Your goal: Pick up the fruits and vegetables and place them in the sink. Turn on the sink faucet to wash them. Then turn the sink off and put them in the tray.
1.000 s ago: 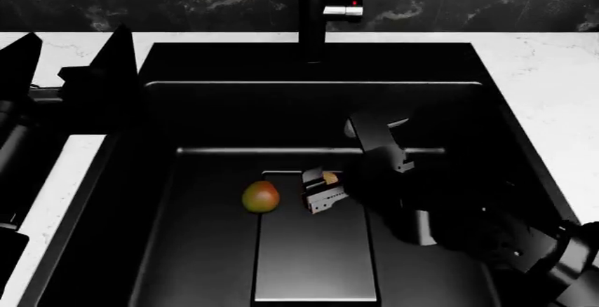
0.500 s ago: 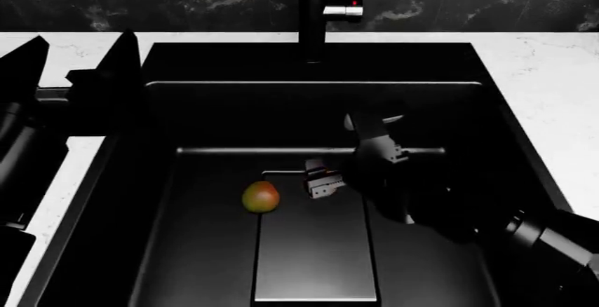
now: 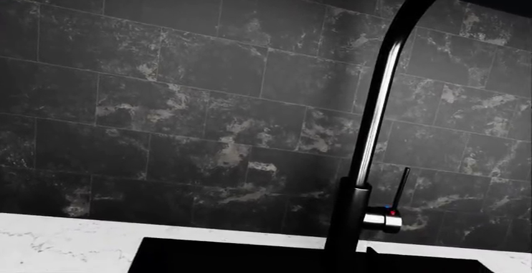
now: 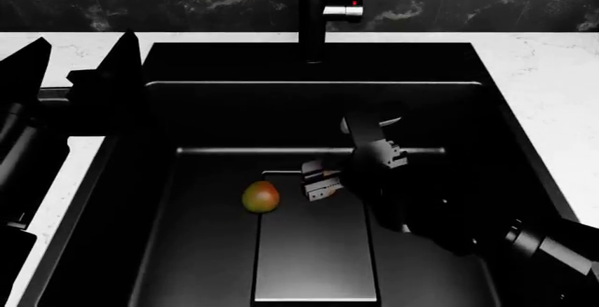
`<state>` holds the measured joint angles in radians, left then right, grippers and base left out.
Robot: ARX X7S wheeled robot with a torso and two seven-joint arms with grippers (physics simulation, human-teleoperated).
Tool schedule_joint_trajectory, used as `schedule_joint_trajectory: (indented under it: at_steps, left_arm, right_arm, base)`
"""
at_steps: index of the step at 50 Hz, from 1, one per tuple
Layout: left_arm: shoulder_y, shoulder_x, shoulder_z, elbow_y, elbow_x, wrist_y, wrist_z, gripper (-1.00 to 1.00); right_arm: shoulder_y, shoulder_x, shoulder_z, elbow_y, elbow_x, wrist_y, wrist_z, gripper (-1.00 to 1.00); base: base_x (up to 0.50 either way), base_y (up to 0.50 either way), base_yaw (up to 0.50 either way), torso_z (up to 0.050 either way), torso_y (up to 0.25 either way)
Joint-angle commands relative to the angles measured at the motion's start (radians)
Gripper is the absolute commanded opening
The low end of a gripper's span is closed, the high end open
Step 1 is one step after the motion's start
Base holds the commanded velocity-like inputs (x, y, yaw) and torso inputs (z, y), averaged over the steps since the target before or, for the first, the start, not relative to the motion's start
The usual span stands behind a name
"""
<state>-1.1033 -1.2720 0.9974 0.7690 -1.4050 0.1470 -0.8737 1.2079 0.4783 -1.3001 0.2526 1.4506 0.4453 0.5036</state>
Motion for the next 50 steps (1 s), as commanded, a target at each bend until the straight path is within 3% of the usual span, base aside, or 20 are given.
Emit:
schedule_joint_trajectory:
  at_steps: [1,27,37,50]
  left_arm:
    - [0.002,-0.001,-0.004,0.001,-0.002,0.001,0.002,1.0]
    - [0.04,-0.02,0.001,-0.002,0.014,0.024,0.013,1.0]
    - [0.049,-0.035,-0.003,0.0,0.01,0.038,0.017,1.0]
    - [0.063,-0.048,-0.003,0.004,0.018,0.045,0.017,1.0]
  right_arm:
    - [0.0,-0.02,-0.003,0.035,-0.009,-0.003,-0.019,1.0]
    - [0.018,-0.307,-0.052,0.653,-0.095,-0.053,-0.365,1.0]
    - [0.031,-0.476,-0.078,1.015,-0.136,-0.097,-0.567,1.0]
    - [0.009,-0.478,-0.13,1.036,-0.09,-0.106,-0.587,1.0]
  base:
    - [0.0,0.0,0.0,0.0,0.0]
    - [0.0,0.0,0.0,0.0,0.0]
    - [0.0,0.0,0.0,0.0,0.0]
    - [0.0,0.0,0.0,0.0,0.0]
